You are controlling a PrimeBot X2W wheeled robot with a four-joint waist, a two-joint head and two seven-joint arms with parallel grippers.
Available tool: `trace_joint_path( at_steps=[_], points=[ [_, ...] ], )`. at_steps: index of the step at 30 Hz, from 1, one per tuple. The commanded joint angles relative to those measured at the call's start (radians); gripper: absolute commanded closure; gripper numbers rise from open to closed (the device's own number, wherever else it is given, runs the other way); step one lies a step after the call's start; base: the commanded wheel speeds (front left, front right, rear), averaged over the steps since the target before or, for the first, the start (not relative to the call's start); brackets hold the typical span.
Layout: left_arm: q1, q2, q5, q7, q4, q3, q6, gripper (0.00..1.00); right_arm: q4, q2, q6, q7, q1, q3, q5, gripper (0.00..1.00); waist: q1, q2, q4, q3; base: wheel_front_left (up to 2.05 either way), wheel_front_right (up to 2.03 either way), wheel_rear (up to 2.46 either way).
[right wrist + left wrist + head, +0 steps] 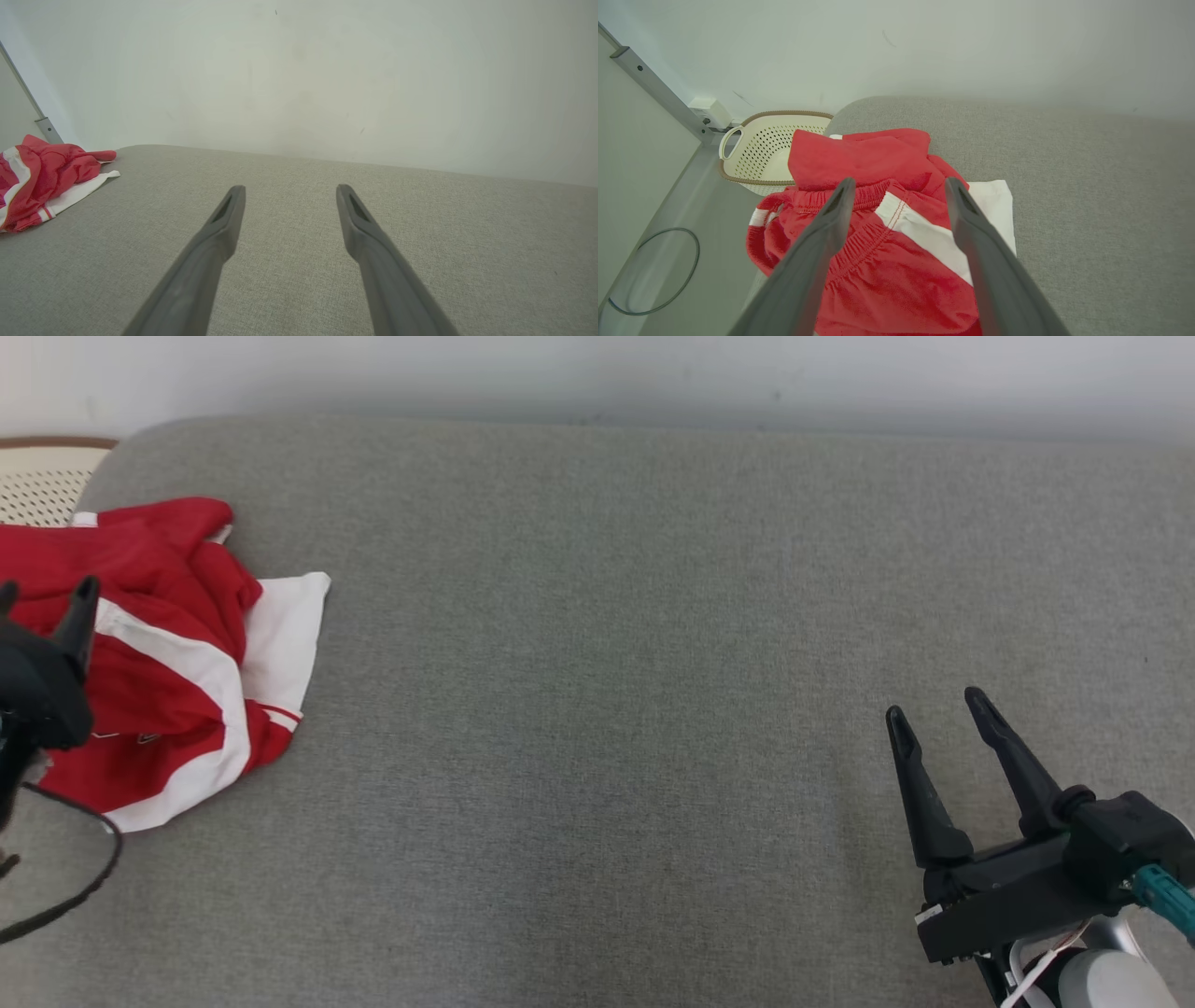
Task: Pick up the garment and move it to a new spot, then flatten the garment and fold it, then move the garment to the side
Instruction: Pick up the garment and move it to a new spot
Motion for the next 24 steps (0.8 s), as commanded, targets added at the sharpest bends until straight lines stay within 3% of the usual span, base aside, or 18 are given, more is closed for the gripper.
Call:
trace_joint_path(
  at_steps=[1, 14, 15, 16, 17, 24],
  points=[
    [-0.023, 0.026, 0.001, 0.011, 0.030, -0.013, -0.009, 0.00, -0.007, -0.011, 0.001, -0.002, -0.017, 0.001, 0.002, 0.00, -0.0002, -0.0002, -0.035, 0.054, 0.00, 0.00, 0.00],
    [-0.064, 0.074, -0.036, 0.008, 0.166, -0.062, -0.032, 0.00, -0.021, -0.043, 0.001, 0.000, -0.052, 0.003, 0.010, 0.00, -0.0002, -0.0002, -0.057, 0.131, 0.00, 0.00, 0.00],
    [-0.068, 0.072, -0.046, 0.008, 0.173, -0.060, -0.031, 0.08, -0.021, -0.043, 0.001, 0.000, -0.052, 0.002, 0.010, 0.00, -0.0002, -0.0002, -0.057, 0.134, 0.00, 0.00, 0.00],
    [-0.072, 0.071, -0.049, 0.007, 0.178, -0.063, -0.032, 0.65, -0.021, -0.044, 0.001, 0.001, -0.052, -0.001, 0.010, 0.00, -0.0002, -0.0002, -0.056, 0.135, 0.00, 0.00, 0.00],
    [-0.076, 0.072, -0.045, 0.003, 0.179, -0.068, -0.032, 1.00, -0.021, -0.045, 0.001, 0.001, -0.052, -0.004, 0.010, 0.00, -0.0002, -0.0002, -0.055, 0.137, 0.00, 0.00, 0.00],
    [-0.095, 0.077, -0.046, -0.011, 0.182, -0.092, -0.032, 1.00, -0.021, -0.041, 0.001, 0.005, -0.055, -0.013, 0.007, 0.00, -0.0002, -0.0002, -0.044, 0.131, 0.00, 0.00, 0.00]
  ],
)
